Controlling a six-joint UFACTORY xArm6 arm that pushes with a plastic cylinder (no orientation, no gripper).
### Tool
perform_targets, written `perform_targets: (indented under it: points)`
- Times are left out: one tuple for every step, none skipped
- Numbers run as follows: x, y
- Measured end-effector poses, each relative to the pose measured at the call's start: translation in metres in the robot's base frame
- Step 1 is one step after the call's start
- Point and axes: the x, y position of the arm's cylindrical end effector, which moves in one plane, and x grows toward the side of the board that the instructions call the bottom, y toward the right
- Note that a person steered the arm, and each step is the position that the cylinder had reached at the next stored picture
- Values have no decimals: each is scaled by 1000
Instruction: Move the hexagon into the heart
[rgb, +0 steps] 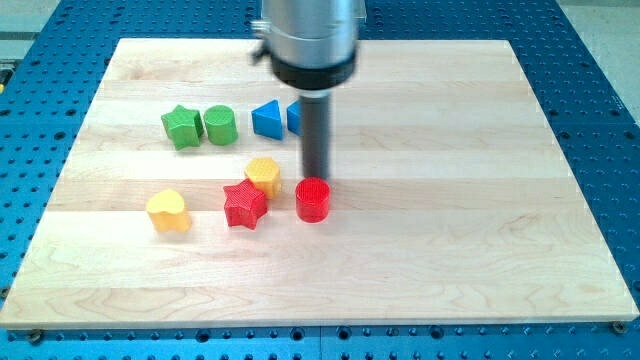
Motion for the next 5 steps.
perform_targets:
  points:
    - [0, -30]
    - [4, -101]
    - [6, -139]
    - [21, -171]
    - [21, -172]
